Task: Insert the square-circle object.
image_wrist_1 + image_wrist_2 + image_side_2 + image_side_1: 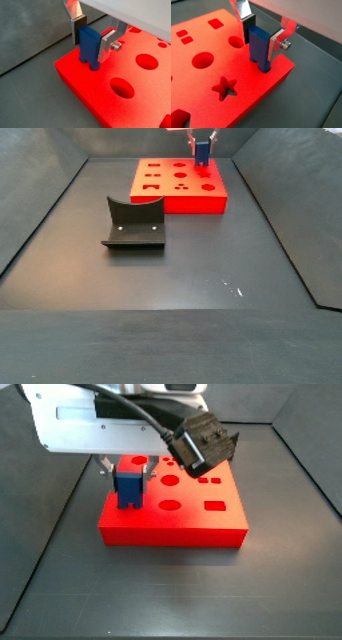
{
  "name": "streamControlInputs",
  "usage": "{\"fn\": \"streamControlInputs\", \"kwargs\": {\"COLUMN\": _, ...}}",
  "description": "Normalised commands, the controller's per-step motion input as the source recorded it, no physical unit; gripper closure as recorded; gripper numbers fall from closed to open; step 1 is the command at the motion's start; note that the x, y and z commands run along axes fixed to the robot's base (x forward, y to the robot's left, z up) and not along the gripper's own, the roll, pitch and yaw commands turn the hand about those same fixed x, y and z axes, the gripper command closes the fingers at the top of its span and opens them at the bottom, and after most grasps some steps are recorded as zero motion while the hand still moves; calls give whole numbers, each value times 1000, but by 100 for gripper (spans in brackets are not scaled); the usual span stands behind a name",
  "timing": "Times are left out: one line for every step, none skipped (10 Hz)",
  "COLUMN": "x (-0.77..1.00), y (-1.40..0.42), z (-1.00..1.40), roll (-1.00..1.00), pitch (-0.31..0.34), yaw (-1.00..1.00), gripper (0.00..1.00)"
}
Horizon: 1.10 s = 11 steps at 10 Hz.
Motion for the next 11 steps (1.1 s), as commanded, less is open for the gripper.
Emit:
{"fn": "streamControlInputs", "kwargs": {"x": 69, "y": -94, "z": -691, "roll": 140, "pitch": 0, "yaw": -17, "gripper": 100}}
{"fn": "streamControlInputs", "kwargs": {"x": 86, "y": -100, "z": -771, "roll": 123, "pitch": 0, "yaw": -37, "gripper": 100}}
{"fn": "streamControlInputs", "kwargs": {"x": 71, "y": -80, "z": -929, "roll": 49, "pitch": -10, "yaw": -69, "gripper": 100}}
{"fn": "streamControlInputs", "kwargs": {"x": 66, "y": -46, "z": -891, "roll": 53, "pitch": 0, "yaw": -66, "gripper": 100}}
{"fn": "streamControlInputs", "kwargs": {"x": 63, "y": -14, "z": -763, "roll": 63, "pitch": 0, "yaw": -60, "gripper": 100}}
{"fn": "streamControlInputs", "kwargs": {"x": 149, "y": -40, "z": -640, "roll": 54, "pitch": 87, "yaw": -20, "gripper": 100}}
{"fn": "streamControlInputs", "kwargs": {"x": 300, "y": 51, "z": -660, "roll": -139, "pitch": 169, "yaw": -197, "gripper": 100}}
{"fn": "streamControlInputs", "kwargs": {"x": 329, "y": 60, "z": -651, "roll": -146, "pitch": 156, "yaw": -243, "gripper": 100}}
{"fn": "streamControlInputs", "kwargs": {"x": 354, "y": 6, "z": -686, "roll": -151, "pitch": 107, "yaw": -209, "gripper": 100}}
{"fn": "streamControlInputs", "kwargs": {"x": 357, "y": 9, "z": -717, "roll": -146, "pitch": 97, "yaw": -180, "gripper": 100}}
{"fn": "streamControlInputs", "kwargs": {"x": 203, "y": 43, "z": -783, "roll": -139, "pitch": 80, "yaw": -123, "gripper": 100}}
